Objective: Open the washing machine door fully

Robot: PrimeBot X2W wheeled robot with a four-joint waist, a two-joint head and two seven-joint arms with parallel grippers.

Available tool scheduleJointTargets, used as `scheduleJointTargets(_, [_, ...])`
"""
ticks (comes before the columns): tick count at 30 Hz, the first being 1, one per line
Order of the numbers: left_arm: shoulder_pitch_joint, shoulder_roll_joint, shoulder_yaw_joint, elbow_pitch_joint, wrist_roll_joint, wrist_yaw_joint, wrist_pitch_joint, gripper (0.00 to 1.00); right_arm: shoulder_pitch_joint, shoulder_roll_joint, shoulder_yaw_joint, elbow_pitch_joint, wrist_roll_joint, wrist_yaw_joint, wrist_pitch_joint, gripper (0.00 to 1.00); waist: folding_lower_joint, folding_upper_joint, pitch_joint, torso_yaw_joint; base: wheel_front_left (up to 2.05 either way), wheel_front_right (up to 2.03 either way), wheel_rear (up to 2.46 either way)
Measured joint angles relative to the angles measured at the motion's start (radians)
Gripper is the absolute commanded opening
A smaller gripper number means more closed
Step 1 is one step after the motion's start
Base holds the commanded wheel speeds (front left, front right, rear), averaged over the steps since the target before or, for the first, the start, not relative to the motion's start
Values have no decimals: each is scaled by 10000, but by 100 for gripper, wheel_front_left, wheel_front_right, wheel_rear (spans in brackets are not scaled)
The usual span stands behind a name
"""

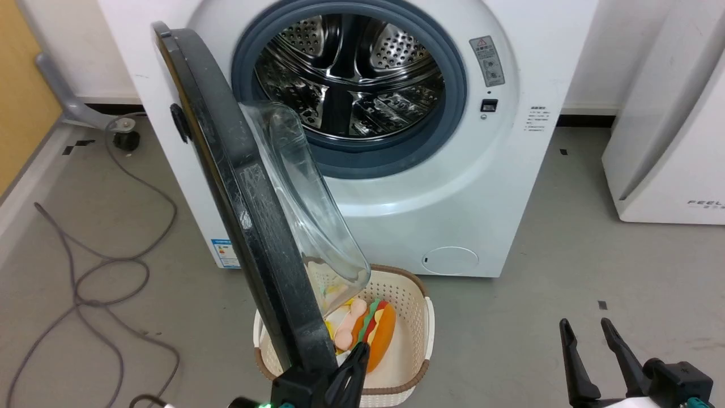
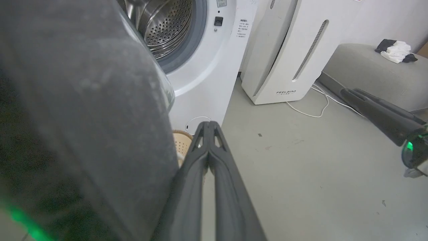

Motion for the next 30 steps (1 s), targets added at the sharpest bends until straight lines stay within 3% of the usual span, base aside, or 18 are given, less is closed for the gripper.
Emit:
scheduleJointTargets(13, [1316, 462, 658, -1028, -2, 945, 125, 0, 60, 2, -65, -6, 13, 0, 2, 100, 0, 0, -77, 690, 0, 0, 0])
scheduleJointTargets(20, [1937, 892, 867, -1595, 86, 1208, 238, 0, 166, 6, -84, -21, 17, 0, 12, 100, 0, 0, -90, 1351, 0, 0, 0])
scheduleJointTargets(30, [2119, 1275, 1902, -1770, 82, 1779, 84, 0, 165, 10, -109, -23, 84, 0, -2, 100, 0, 0, -63, 2192, 0, 0, 0])
